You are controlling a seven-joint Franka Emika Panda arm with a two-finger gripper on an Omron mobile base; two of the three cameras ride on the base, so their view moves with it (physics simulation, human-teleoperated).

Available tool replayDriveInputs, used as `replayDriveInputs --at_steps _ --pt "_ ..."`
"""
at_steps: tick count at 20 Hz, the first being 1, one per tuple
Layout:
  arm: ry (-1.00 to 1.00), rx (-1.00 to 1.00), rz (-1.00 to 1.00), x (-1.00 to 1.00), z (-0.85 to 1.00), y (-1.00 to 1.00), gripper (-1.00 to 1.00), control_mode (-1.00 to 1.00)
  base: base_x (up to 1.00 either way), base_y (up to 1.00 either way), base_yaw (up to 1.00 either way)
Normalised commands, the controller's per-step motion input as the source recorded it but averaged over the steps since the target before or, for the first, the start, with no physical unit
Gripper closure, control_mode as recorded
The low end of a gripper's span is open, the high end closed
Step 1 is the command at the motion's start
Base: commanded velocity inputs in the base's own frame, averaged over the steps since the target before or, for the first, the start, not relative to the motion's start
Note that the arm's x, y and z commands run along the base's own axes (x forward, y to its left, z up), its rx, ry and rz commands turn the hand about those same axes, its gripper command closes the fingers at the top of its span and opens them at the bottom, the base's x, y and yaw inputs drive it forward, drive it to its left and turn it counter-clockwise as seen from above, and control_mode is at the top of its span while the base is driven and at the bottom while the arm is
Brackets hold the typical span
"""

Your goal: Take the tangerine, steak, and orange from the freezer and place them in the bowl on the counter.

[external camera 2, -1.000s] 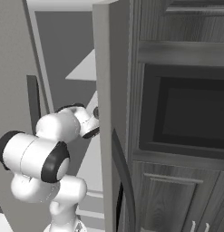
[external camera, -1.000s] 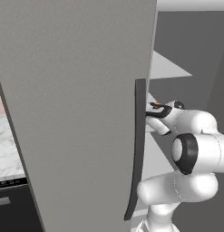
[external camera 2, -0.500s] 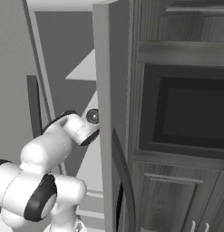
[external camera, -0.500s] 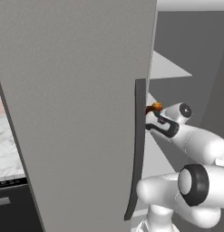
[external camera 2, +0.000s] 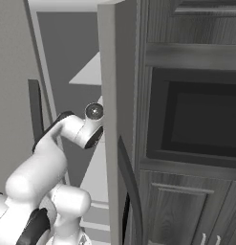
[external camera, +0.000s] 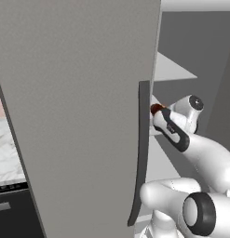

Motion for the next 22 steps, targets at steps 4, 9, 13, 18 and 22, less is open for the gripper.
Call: replayDriveInputs --at_steps 4,9,13,18,22 --pt "0.05 0.0 0.0 -0.39 0.22 0.0 1.0 -1.0 0.0 0.0 0.0" --pt "0.03 0.0 0.0 -0.46 0.11 0.0 1.0 -1.0 0.0 0.0 0.0" --pt "0.0 0.0 0.0 -0.51 0.04 0.0 1.0 -1.0 0.0 0.0 0.0" --pt "0.0 0.0 0.0 -0.64 0.09 0.0 1.0 -1.0 0.0 0.0 0.0" --pt "0.0 0.0 0.0 -0.6 0.11 0.01 1.0 -1.0 0.0 0.0 0.0"
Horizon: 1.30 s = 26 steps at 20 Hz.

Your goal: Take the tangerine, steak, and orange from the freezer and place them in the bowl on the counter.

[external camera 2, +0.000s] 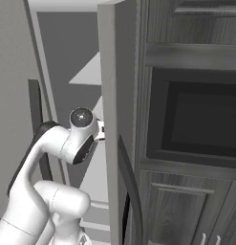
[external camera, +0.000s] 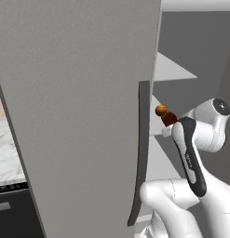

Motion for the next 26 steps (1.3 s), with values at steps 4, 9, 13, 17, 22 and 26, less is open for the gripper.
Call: replayDriveInputs --at_steps 4,9,13,17,22,26 --pt "0.02 0.0 -0.01 -0.56 0.28 0.09 1.0 -1.0 0.0 0.0 0.0" --pt "0.02 0.0 -0.03 -0.53 0.32 0.14 1.0 -1.0 0.0 0.0 0.0" --pt "0.0 0.0 -0.04 -0.66 0.32 0.13 1.0 -1.0 0.0 0.0 0.0" --pt "0.0 0.0 0.0 -0.76 0.4 0.0 1.0 -1.0 0.0 0.0 0.0" --pt "0.0 0.0 0.0 -0.63 0.42 0.04 1.0 -1.0 0.0 0.0 0.0" --pt "0.01 0.0 0.0 -0.62 0.33 0.14 1.0 -1.0 0.0 0.0 0.0"
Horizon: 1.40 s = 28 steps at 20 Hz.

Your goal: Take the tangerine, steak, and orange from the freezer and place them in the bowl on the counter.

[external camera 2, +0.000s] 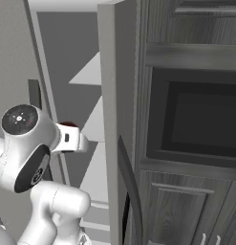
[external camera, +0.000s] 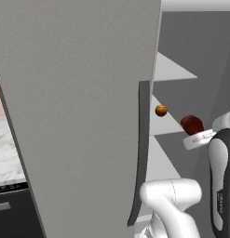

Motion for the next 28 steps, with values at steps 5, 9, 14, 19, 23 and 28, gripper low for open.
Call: replayDriveInputs --at_steps 5,9,14,19,23,28 --pt "0.0 0.0 -0.01 -0.49 0.31 0.26 1.0 -1.0 0.0 0.0 0.0" --pt "0.0 0.0 -0.04 -0.4 0.36 0.28 1.0 -1.0 0.0 0.0 0.0" --pt "0.0 0.0 -0.07 -0.33 0.33 0.28 1.0 -1.0 0.0 0.0 0.0" --pt "0.0 0.07 -0.13 -0.43 0.26 0.03 1.0 -1.0 0.0 0.0 0.0" --pt "0.0 0.01 -0.02 -0.31 0.01 0.0 1.0 -1.0 0.0 0.0 0.0" --pt "0.0 0.0 0.0 0.0 0.04 0.0 1.0 -1.0 0.0 0.0 0.0"
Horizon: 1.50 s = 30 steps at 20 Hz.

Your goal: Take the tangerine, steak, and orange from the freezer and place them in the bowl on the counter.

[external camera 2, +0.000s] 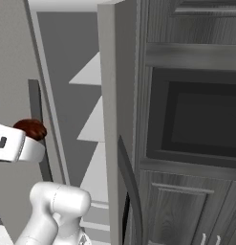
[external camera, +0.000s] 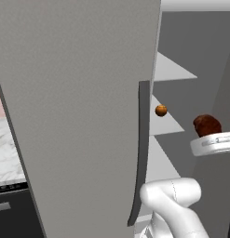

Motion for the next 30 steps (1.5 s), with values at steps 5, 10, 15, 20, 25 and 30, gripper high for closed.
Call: replayDriveInputs --at_steps 5,10,15,20,25,30 --pt "0.0 0.0 0.0 0.0 0.02 0.0 1.0 -1.0 0.0 0.0 0.0" --pt "0.0 0.0 0.0 -0.01 0.0 -0.01 1.0 -1.0 0.0 0.0 0.0" --pt "0.0 0.0 0.0 0.0 0.0 0.0 1.0 1.0 -0.07 0.0 0.0" --pt "0.0 0.0 0.0 0.0 0.0 0.0 1.0 1.0 -0.67 0.34 0.0" --pt "0.0 0.0 0.0 0.0 0.0 0.0 1.0 1.0 -0.5 0.97 0.0" --pt "0.0 0.0 0.0 0.0 0.0 0.0 1.0 1.0 -0.35 1.0 0.0"
